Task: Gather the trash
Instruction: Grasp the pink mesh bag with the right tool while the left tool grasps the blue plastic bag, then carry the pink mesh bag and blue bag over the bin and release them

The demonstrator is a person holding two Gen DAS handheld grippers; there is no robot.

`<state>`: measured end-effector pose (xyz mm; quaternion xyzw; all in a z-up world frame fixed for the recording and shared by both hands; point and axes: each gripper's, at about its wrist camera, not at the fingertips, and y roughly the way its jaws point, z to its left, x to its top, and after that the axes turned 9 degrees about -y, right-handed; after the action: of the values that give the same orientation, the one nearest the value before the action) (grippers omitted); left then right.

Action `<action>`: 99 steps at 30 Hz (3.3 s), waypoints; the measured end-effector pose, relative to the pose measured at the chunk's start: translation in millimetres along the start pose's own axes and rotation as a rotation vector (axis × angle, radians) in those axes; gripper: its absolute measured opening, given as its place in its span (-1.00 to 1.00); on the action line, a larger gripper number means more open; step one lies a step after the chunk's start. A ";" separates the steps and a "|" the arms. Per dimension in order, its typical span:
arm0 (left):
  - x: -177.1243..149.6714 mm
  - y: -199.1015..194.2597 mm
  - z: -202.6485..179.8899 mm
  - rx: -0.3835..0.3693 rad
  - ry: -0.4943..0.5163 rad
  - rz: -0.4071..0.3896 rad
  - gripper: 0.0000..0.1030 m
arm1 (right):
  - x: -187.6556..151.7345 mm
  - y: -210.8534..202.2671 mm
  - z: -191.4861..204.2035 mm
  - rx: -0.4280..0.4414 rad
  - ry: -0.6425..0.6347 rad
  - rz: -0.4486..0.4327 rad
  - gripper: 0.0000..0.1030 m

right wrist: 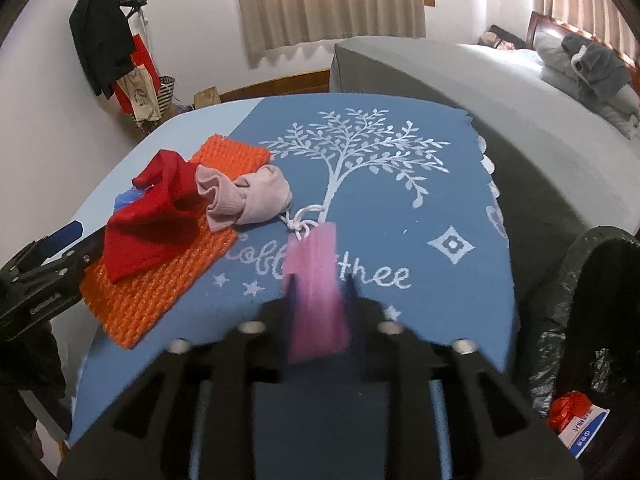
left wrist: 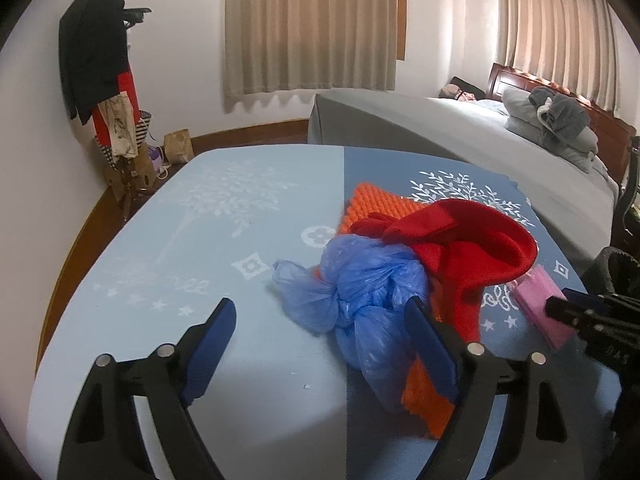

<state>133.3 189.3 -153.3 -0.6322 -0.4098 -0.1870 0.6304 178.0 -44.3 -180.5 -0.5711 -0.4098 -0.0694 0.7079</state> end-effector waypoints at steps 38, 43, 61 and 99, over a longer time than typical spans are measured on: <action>9.1 23.7 -9.7 -0.219 -0.062 0.084 -0.37 | -5.1 -16.9 -17.8 -0.046 0.067 -0.024 -0.68; 7.8 4.0 -7.8 -0.182 -0.035 0.029 -0.48 | -2.4 -24.0 -15.2 -0.042 0.060 -0.041 -0.68; 21.3 -59.4 -12.9 -0.123 -0.027 -0.087 -0.48 | 7.1 -73.4 -11.2 -0.033 0.036 -0.128 -0.68; 7.4 -110.9 -191.8 -0.464 0.182 -0.099 -0.48 | -58.0 -202.2 -114.6 -0.263 0.207 -0.256 -0.68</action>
<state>107.9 -5.5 -50.5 -0.7197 -0.3277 -0.3629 0.4929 82.9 -233.3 -68.1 -0.5917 -0.3915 -0.2700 0.6510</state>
